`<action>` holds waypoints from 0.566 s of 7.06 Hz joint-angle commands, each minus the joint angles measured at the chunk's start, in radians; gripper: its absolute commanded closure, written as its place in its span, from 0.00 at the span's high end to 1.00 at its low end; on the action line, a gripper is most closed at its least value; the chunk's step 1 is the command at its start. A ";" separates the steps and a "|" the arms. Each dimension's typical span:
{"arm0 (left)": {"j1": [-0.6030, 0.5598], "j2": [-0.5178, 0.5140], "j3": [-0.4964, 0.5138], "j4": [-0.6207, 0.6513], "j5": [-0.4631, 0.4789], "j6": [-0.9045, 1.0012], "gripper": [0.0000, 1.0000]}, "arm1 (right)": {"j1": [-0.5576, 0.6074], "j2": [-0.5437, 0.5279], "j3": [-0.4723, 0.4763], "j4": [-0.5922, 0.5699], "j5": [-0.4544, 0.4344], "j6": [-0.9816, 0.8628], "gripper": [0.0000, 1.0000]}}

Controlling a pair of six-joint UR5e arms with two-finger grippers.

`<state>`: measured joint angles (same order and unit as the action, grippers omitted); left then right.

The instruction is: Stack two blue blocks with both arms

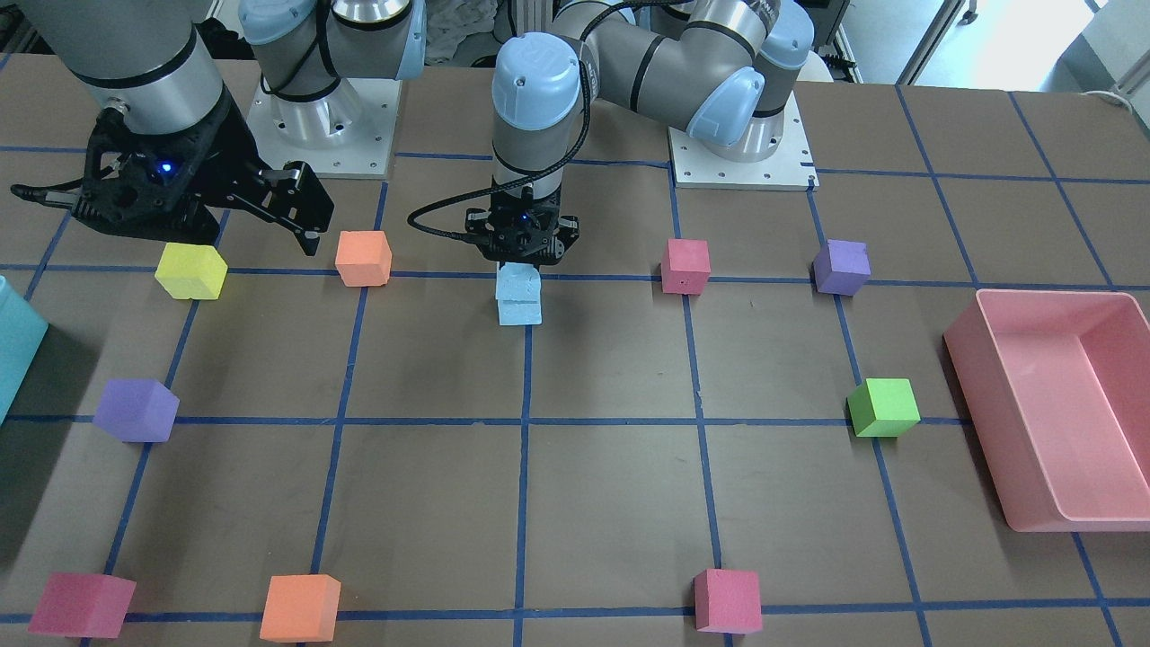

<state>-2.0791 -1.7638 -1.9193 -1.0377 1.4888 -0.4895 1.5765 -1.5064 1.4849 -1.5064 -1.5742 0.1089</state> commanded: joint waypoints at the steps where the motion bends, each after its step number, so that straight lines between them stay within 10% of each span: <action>1: 0.001 -0.003 0.000 0.001 0.001 0.000 0.13 | 0.000 0.000 0.002 0.000 0.000 0.000 1.00; 3: 0.001 -0.003 -0.001 0.001 0.001 -0.001 0.80 | 0.000 0.000 0.002 0.000 -0.001 0.002 1.00; 4: 0.001 -0.003 0.002 0.001 -0.002 -0.001 0.98 | 0.000 0.000 0.003 0.000 -0.001 0.002 1.00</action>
<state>-2.0786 -1.7670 -1.9192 -1.0370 1.4888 -0.4915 1.5769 -1.5063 1.4868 -1.5064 -1.5753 0.1103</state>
